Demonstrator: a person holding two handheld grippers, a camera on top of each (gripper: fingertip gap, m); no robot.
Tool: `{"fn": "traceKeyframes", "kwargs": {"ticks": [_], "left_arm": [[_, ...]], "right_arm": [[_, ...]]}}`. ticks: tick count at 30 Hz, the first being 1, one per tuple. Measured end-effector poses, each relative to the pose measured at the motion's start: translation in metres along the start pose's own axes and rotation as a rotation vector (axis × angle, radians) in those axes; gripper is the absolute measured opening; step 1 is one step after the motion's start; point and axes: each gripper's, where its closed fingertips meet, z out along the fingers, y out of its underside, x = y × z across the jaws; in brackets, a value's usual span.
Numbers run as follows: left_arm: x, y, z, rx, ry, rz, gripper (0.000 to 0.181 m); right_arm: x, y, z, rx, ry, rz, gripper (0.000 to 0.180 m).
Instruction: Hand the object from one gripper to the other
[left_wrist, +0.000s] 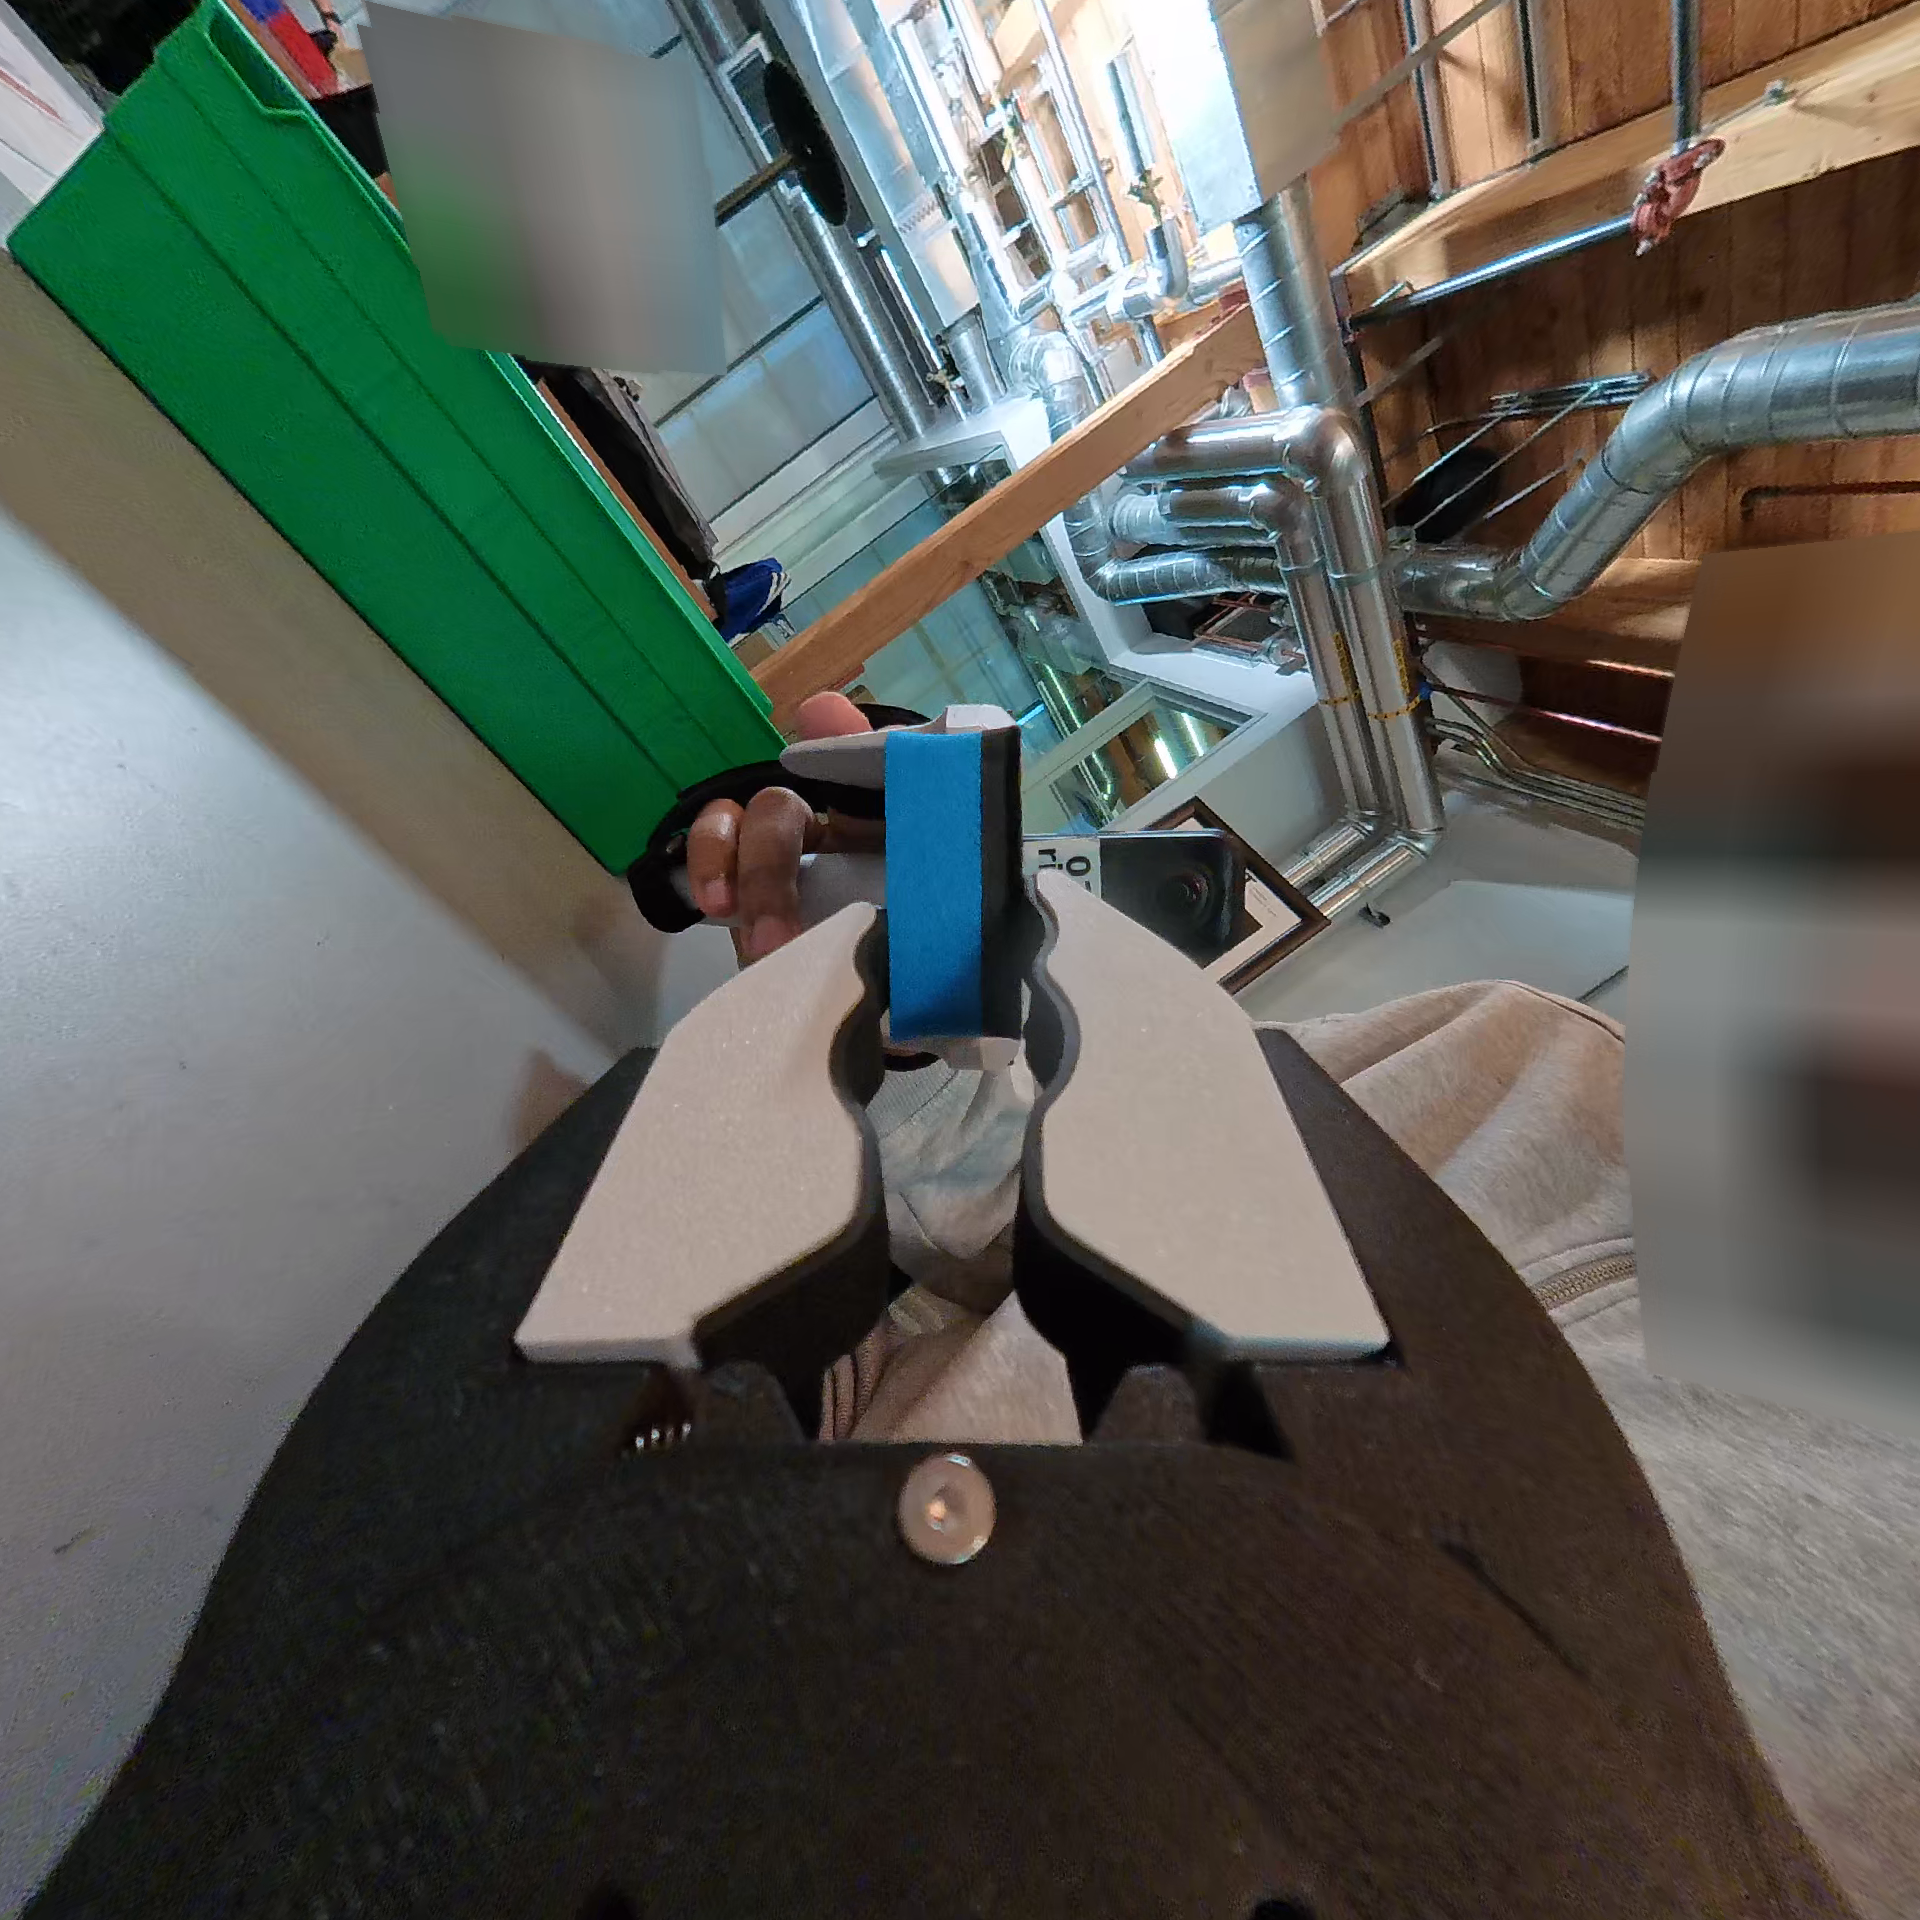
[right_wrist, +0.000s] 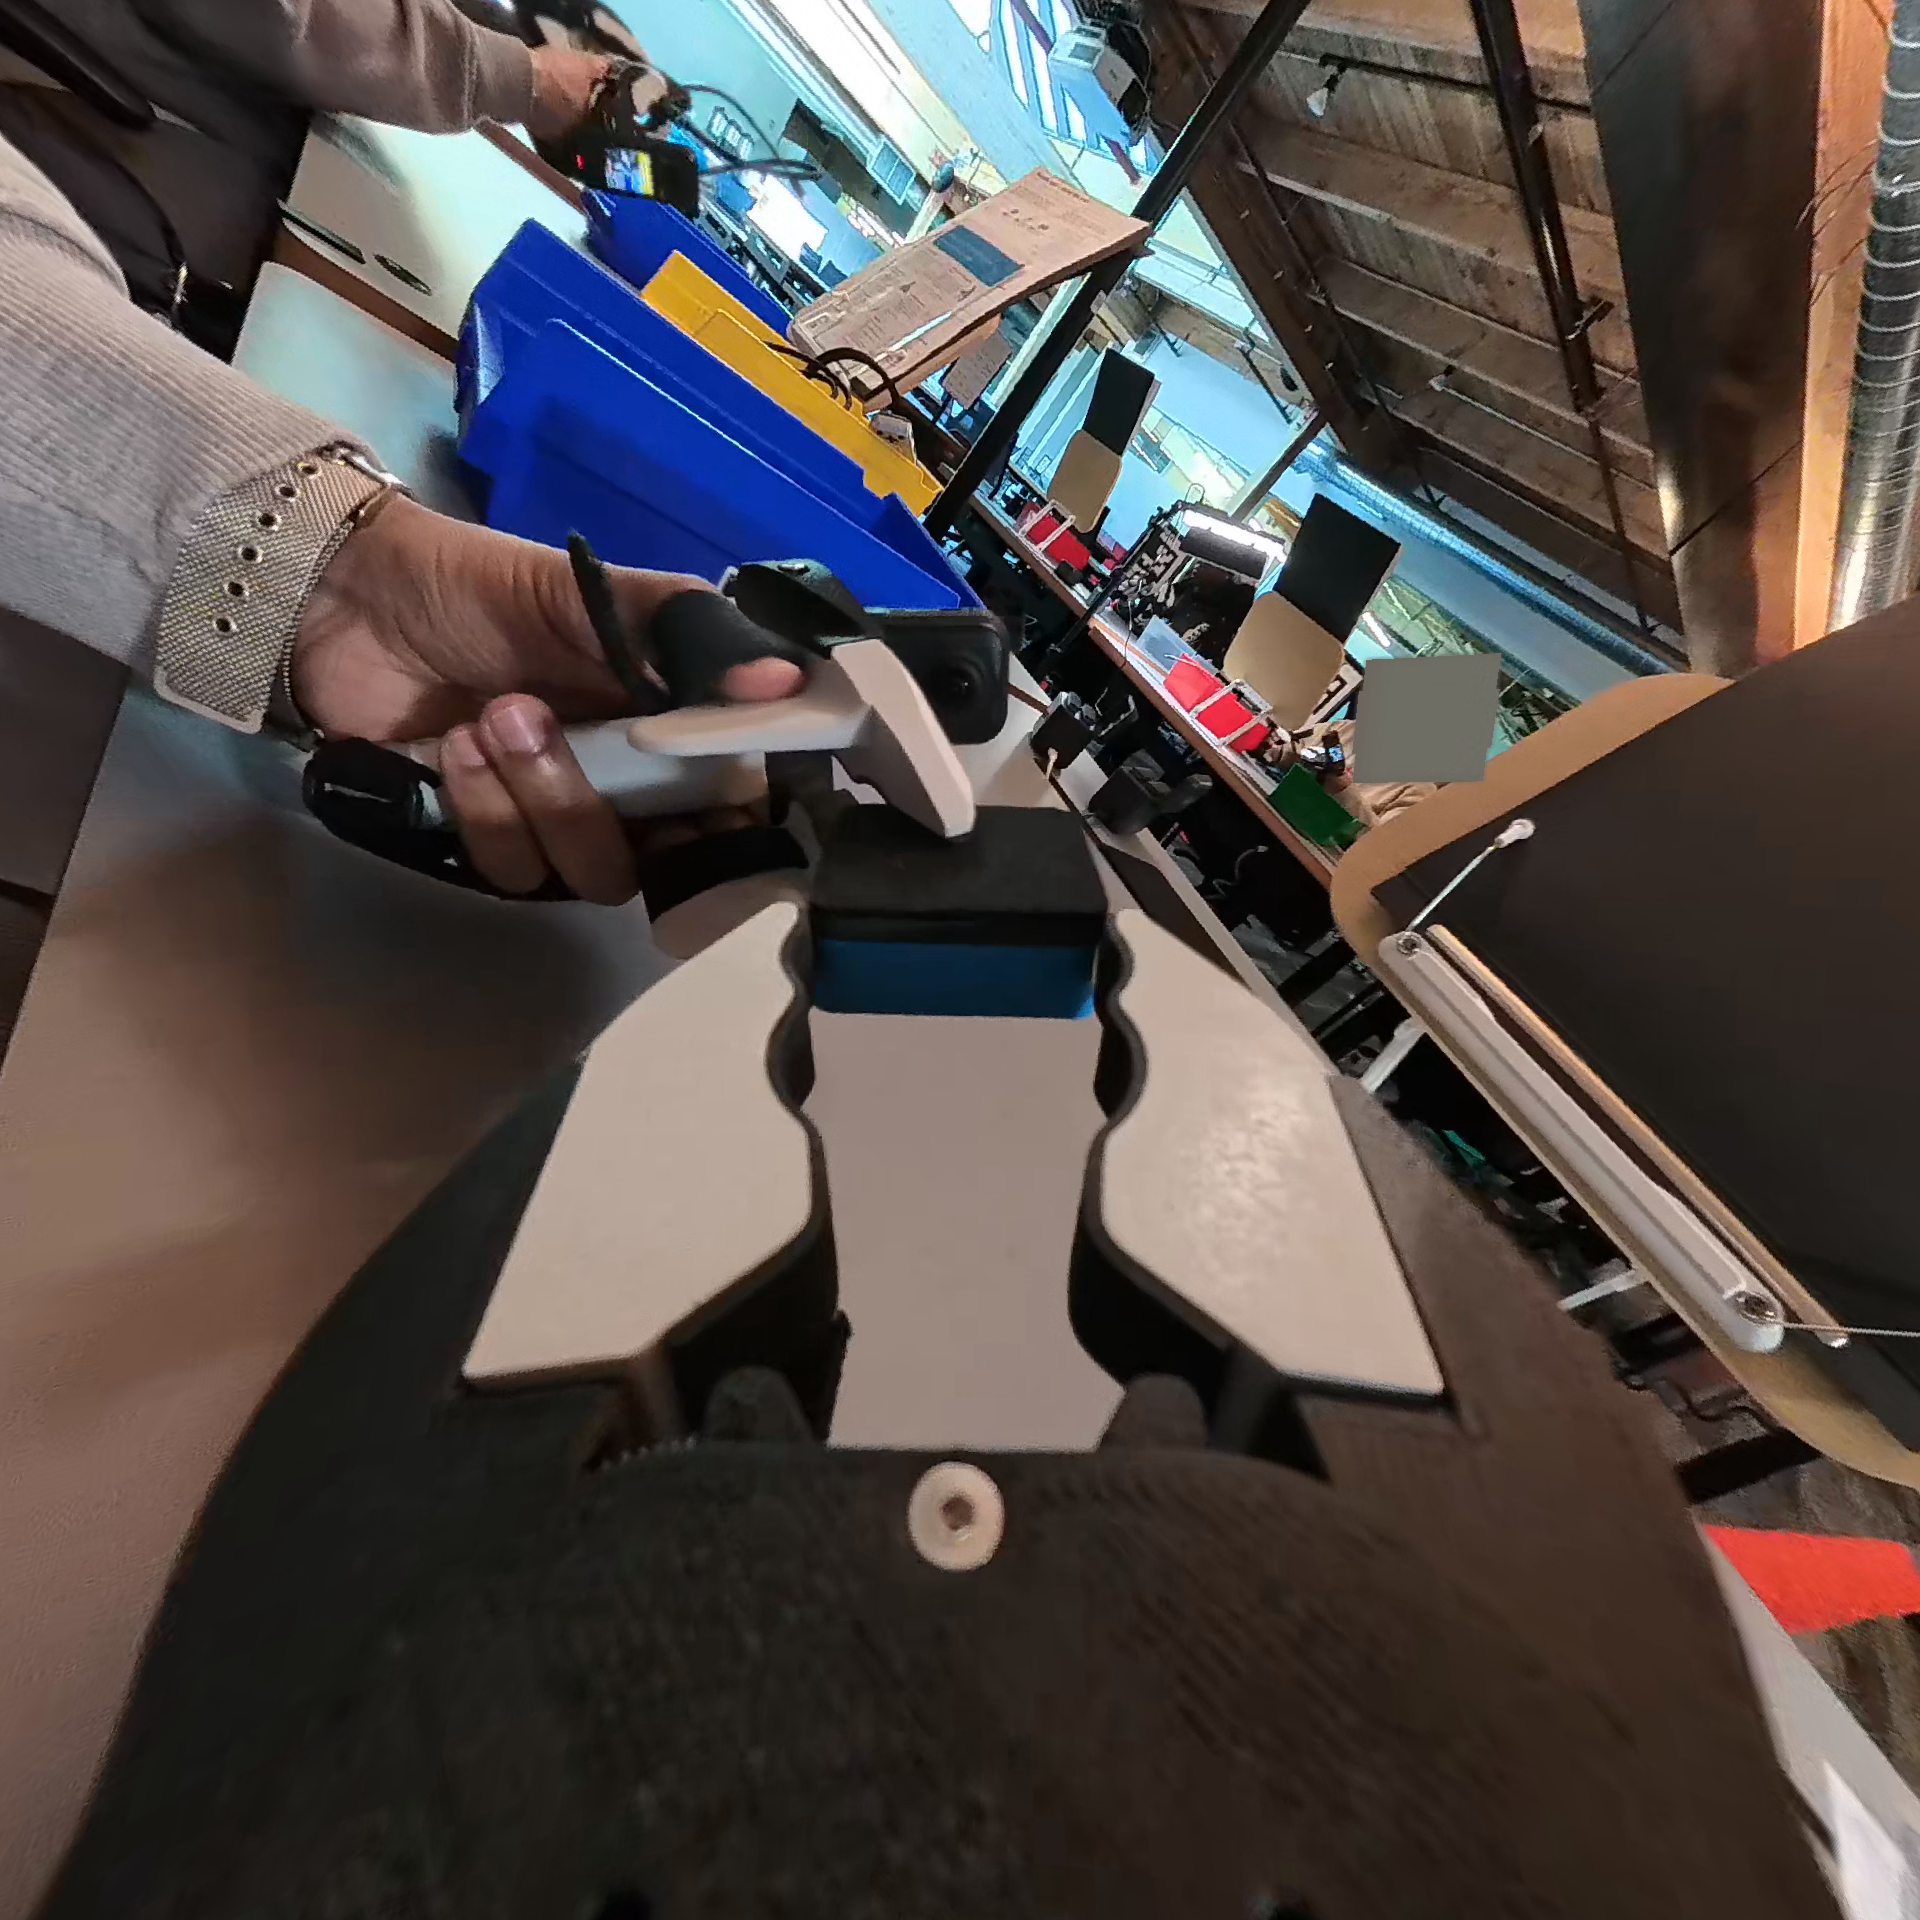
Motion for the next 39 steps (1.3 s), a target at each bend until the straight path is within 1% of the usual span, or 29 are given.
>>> {"fn": "traceKeyframes", "kwargs": {"ticks": [1,5,6,9,11,13,15,18,20,21,24,27,30,34,38,39], "left_arm": [[0.000,0.000,0.000,0.001,0.003,0.001,0.025],[0.003,-0.002,0.000,0.016,0.011,0.024,0.026],[0.002,-0.003,0.000,0.021,0.002,0.036,0.030],[0.001,-0.007,-0.001,0.045,-0.031,0.079,0.053],[0.003,-0.013,-0.002,0.084,-0.035,0.113,0.066],[0.007,-0.017,-0.003,0.107,-0.033,0.151,0.072],[0.009,-0.016,-0.002,0.099,-0.047,0.204,0.074],[0.009,-0.011,0.001,0.053,-0.090,0.317,0.074],[0.011,-0.006,0.005,0.020,-0.115,0.398,0.072],[0.012,-0.003,0.006,0.001,-0.121,0.432,0.072],[0.011,0.002,0.009,-0.035,-0.147,0.490,0.072],[0.009,0.001,0.009,-0.032,-0.164,0.496,0.072],[0.010,-0.001,0.007,-0.030,-0.163,0.490,0.061],[0.011,0.001,0.007,-0.044,-0.148,0.478,0.051],[0.008,0.004,0.008,-0.061,-0.159,0.476,0.055],[0.007,0.006,0.009,-0.069,-0.159,0.479,0.053]], "right_arm": [[0.000,-0.001,0.000,0.003,-0.002,0.008,0.053],[0.002,-0.002,0.000,0.010,-0.003,0.043,0.052],[0.004,-0.003,-0.001,0.017,0.005,0.061,0.052],[0.016,-0.003,-0.005,0.037,0.031,0.173,0.052],[0.022,-0.001,-0.009,0.048,0.018,0.311,0.052],[0.029,0.001,-0.013,0.066,-0.007,0.474,0.052],[0.030,-0.001,-0.016,0.094,-0.072,0.663,0.052],[0.025,-0.003,-0.018,0.122,-0.221,0.934,0.052],[0.020,-0.005,-0.018,0.129,-0.314,1.057,0.052],[0.018,-0.006,-0.018,0.132,-0.342,1.086,0.052],[0.012,-0.007,-0.018,0.113,-0.385,1.103,0.052],[0.008,-0.007,-0.017,0.094,-0.405,1.107,0.052],[0.007,-0.006,-0.016,0.089,-0.406,1.110,0.052],[0.008,-0.004,-0.016,0.083,-0.391,1.102,0.052],[0.006,-0.004,-0.014,0.074,-0.389,1.087,0.052],[0.005,-0.004,-0.014,0.070,-0.389,1.083,0.052]]}}
